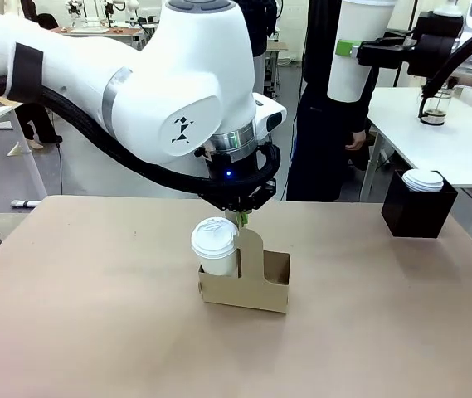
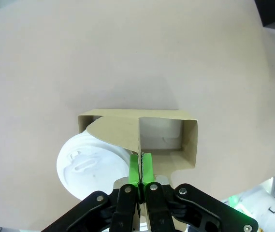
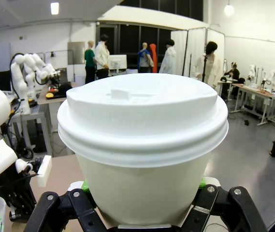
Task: Pour a drink into a cup and package it in a carrier.
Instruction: Insert the held 600 ml Paper Cup into the Cup Carrier.
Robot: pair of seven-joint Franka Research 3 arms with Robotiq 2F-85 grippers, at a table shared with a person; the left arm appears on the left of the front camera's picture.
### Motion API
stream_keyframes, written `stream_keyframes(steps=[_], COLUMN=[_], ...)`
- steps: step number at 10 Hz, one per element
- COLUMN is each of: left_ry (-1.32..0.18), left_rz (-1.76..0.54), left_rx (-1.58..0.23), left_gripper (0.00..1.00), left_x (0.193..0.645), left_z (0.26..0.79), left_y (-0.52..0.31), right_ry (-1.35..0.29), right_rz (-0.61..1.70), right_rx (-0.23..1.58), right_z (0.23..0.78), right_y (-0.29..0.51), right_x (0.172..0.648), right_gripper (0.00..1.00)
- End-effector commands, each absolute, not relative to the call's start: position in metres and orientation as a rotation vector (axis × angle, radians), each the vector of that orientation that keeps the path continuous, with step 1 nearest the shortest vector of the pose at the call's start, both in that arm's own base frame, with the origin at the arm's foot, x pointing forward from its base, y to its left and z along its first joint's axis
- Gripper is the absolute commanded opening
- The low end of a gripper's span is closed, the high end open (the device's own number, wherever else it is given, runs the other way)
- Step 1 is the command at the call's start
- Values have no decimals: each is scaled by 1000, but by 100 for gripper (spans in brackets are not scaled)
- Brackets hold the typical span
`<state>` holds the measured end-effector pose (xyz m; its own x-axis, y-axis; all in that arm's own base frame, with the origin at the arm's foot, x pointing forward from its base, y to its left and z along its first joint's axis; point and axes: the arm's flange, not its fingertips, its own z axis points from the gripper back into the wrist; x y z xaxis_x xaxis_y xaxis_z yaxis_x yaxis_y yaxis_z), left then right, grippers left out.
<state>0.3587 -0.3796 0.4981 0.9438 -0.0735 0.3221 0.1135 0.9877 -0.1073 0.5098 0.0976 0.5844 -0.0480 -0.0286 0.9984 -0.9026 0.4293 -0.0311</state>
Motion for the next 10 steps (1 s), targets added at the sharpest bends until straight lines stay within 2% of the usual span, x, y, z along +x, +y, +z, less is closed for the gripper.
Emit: stream_keyframes(steps=[1,2,3,4,5,8,10], left_ry=[-323,-328,-317,-329,-332,-322,-399], left_rz=[-96,-102,-124,-155,-199,-512,-702], left_rx=[-125,-130,-130,-143,-164,-250,-327], left_gripper=[61,61,100,62,100,100,100], left_x=[358,356,354,350,344,320,302], left_z=[498,503,511,522,534,575,587], left_y=[-380,-375,-371,-366,-357,-303,-225], right_ry=[-1464,-1464,-1444,-1424,-1393,-1275,-1181], right_rz=[885,885,885,863,856,936,1026], right_rx=[884,884,883,928,969,1087,1161], right_z=[589,589,584,578,569,524,482], right_y=[98,98,98,86,73,51,52], right_x=[512,512,510,516,522,523,508], right_gripper=[81,81,81,81,81,81,81])
